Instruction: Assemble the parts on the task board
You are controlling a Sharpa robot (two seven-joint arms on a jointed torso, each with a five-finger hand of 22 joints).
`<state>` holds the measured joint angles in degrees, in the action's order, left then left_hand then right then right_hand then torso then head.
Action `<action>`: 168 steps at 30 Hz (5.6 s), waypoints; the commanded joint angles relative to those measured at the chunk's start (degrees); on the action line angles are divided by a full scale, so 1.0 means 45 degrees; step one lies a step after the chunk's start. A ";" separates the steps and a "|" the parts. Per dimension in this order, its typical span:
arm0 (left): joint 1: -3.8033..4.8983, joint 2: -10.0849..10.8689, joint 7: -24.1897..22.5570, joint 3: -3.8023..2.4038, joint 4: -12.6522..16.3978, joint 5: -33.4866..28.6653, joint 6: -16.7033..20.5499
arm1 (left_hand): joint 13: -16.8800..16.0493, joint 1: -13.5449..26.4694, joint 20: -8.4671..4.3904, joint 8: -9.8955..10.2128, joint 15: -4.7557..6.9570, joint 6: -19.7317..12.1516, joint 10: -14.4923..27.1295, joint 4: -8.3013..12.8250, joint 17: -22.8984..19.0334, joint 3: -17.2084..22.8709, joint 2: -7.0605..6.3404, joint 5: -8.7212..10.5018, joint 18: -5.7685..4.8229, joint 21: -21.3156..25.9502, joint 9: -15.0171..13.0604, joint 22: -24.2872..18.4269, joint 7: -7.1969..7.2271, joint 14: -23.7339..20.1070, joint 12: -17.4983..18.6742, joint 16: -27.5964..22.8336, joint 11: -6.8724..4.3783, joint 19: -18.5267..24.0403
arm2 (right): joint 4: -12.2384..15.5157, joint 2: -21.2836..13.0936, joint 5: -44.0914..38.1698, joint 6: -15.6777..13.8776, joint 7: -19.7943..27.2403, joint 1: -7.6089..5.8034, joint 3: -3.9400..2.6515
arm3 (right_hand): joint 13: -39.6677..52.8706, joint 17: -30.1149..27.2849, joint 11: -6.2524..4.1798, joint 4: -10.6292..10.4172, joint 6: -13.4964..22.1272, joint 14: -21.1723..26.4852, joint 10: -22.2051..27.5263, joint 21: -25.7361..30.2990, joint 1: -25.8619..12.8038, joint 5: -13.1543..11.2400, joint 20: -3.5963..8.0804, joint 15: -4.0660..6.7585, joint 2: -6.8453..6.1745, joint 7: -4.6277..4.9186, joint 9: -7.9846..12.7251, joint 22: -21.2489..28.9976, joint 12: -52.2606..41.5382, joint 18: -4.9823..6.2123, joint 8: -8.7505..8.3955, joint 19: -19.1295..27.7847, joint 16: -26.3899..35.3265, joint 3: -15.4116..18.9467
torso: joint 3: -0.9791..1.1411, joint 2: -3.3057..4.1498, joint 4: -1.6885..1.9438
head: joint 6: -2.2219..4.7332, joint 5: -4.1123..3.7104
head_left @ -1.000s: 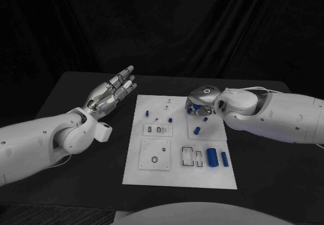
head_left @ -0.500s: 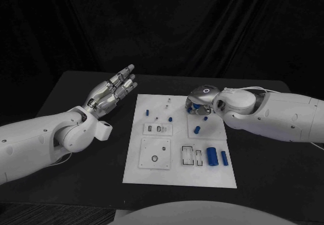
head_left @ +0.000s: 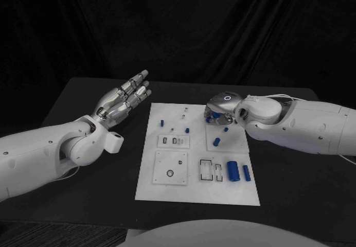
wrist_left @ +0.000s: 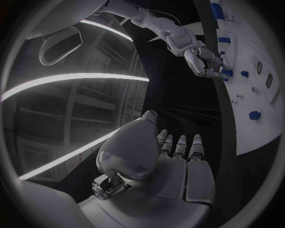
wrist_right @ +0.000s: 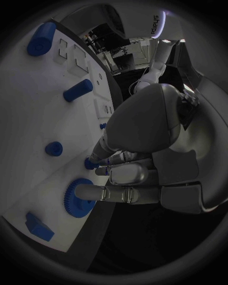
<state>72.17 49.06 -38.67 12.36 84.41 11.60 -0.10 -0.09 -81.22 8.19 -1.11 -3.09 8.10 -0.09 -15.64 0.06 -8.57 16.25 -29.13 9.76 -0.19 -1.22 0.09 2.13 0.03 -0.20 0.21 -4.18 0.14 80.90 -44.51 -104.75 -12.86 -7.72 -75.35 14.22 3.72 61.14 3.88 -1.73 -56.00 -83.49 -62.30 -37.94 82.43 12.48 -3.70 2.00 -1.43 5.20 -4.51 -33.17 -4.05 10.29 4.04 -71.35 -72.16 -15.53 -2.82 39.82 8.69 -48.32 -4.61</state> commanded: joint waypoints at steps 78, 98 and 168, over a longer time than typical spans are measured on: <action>0.0000 -0.0458 -0.0245 -0.0011 -0.0421 0.0014 -0.0425 | 0.0020 -0.0301 0.0271 -0.0067 -0.0224 0.0100 0.0021 0.0199 -0.0013 0.0407 0.0041 -0.0181 -0.0114 0.0042 -0.0032 -0.0019 -0.0253 -0.0006 0.0043 -0.0046 0.0234 -0.0031 | -0.3274 0.3129 0.2974 -0.1343 0.0343 -0.0257 -0.0301 | -0.0027 0.0048 -0.0005 -0.0184 -0.1650 -0.0070 -0.1807 -0.0663 0.0156 0.0181 -0.0234 -0.0238 -0.0612 0.0454 -0.0722 -0.1303 0.0140 0.0001 0.0151 0.0614 -0.0069 -0.0858 | -0.0006 -0.0062 0.0037 | 0.0225 0.0283; -0.0011 -0.0565 -0.0234 -0.0011 -0.0514 0.0014 -0.0491 | 0.0020 -0.0306 0.0268 -0.0063 -0.0220 0.0083 0.0021 0.0207 -0.0013 0.0439 0.0045 -0.0180 -0.0109 0.0042 -0.0029 -0.0019 -0.0255 -0.0006 0.0043 -0.0046 0.0238 -0.0031 | -0.3648 0.3455 0.2970 -0.1175 0.0506 -0.0043 -0.0302 | -0.0023 0.0012 0.0006 -0.0231 -0.1615 -0.0054 -0.1746 -0.0656 0.0117 0.0112 -0.0257 -0.0254 -0.0614 0.0454 -0.0722 -0.1325 0.0131 0.0003 0.0110 0.0633 -0.0048 -0.0865 | -0.0011 -0.0066 0.0020 | 0.0205 0.0347; -0.0028 -0.0354 -0.0286 -0.0010 -0.0431 0.0015 -0.0521 | 0.0020 -0.0340 0.0276 -0.0093 -0.0176 0.0225 0.0021 0.0292 -0.0013 0.0670 0.0004 -0.0231 -0.0065 0.0042 -0.0051 -0.0019 -0.0354 -0.0006 0.0043 -0.0046 0.0345 -0.0031 | -0.0519 -0.0798 0.4182 -0.1640 0.0503 -0.0684 -0.0325 | 0.2296 -0.3416 -0.0344 -0.0968 0.1695 0.1937 -0.0563 0.1487 -0.0230 -0.0788 -0.0139 0.0093 -0.0293 0.0155 0.0035 -0.1914 -0.3547 0.0006 -0.0020 0.1348 0.2346 0.1137 | -0.0031 0.0130 -0.0135 | -0.0373 0.0517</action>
<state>72.09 47.49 -38.61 12.37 82.27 11.66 -2.32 -0.08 -82.41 9.21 -1.33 -3.90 8.81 -0.04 -14.38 0.06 -5.89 16.38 -29.79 9.75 -0.19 -1.41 0.10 0.60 0.02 -0.20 0.21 -3.00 -0.05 78.21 -47.99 -86.67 -21.68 -3.98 -78.27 12.79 12.81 45.74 2.43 -6.15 -48.03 -74.70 -65.92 -31.65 81.13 8.93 -4.38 2.08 -2.25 5.81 -4.43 -41.94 -18.61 10.29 4.19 -65.45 -61.80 -10.60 -3.03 40.26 8.12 -49.98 -1.98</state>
